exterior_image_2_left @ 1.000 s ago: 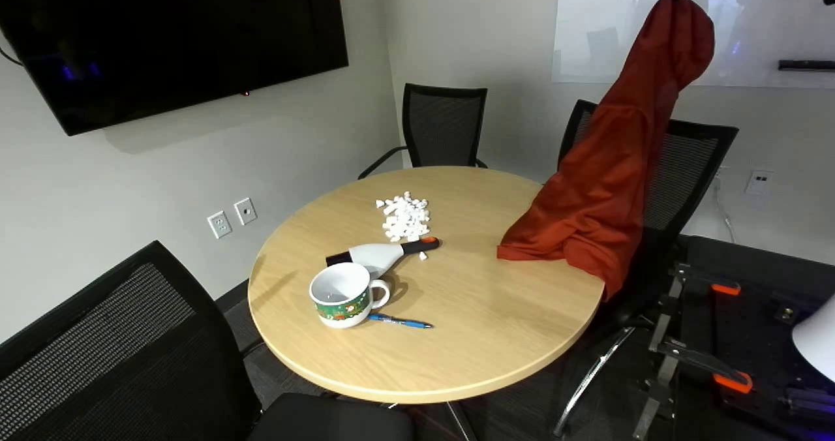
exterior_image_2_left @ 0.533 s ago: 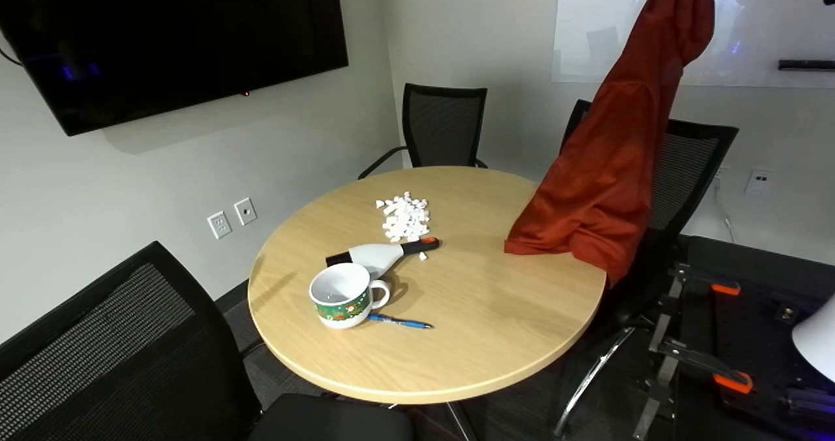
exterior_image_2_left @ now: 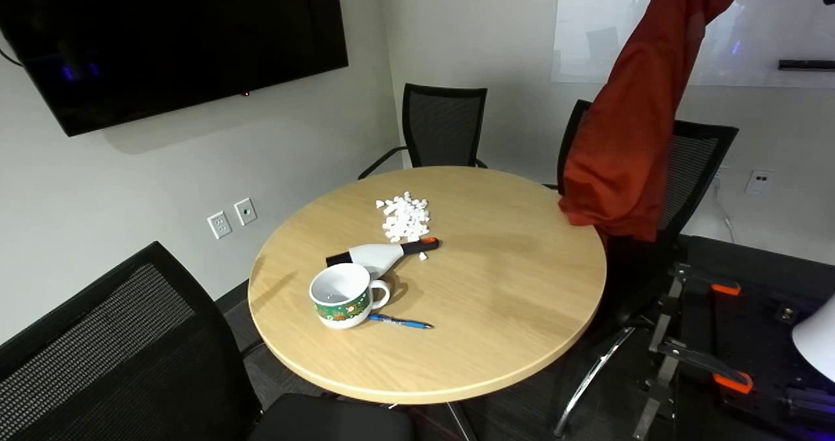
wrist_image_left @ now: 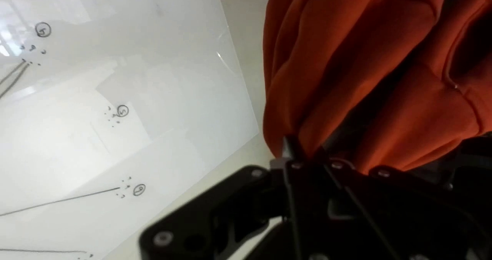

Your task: Take the cloth and put it on the back rest

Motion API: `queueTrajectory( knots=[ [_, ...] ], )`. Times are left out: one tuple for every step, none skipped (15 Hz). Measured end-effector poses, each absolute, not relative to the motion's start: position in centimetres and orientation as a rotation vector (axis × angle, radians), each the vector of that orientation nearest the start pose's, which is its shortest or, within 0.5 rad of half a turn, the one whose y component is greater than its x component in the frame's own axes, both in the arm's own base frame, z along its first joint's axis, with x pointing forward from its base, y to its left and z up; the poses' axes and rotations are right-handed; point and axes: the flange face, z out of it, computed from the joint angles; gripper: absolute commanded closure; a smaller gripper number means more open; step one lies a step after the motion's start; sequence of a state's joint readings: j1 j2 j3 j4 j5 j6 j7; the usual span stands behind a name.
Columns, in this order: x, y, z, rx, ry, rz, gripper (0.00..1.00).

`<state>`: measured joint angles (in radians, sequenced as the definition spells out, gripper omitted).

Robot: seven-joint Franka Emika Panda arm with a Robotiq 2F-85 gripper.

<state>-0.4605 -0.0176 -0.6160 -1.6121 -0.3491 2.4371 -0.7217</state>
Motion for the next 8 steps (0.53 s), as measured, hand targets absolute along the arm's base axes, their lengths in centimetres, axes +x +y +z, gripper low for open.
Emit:
queueTrajectory(
  knots=[
    [27.8, -54.1, 72.0, 2.258, -0.252, 0.331, 0.98],
    [27.4, -55.0, 72.3, 2.253, -0.285, 0.325, 0.98],
    [26.9, -55.9, 72.5, 2.253, -0.319, 0.308, 0.98],
    [26.2, -56.9, 72.3, 2.258, -0.352, 0.278, 0.98],
    [25.5, -57.9, 71.9, 2.265, -0.383, 0.241, 0.98],
    [24.9, -58.9, 71.4, 2.272, -0.411, 0.201, 0.98],
    [24.3, -59.8, 70.7, 2.282, -0.436, 0.160, 0.98],
    [23.8, -60.8, 69.7, 2.291, -0.458, 0.118, 0.98]
  ],
)
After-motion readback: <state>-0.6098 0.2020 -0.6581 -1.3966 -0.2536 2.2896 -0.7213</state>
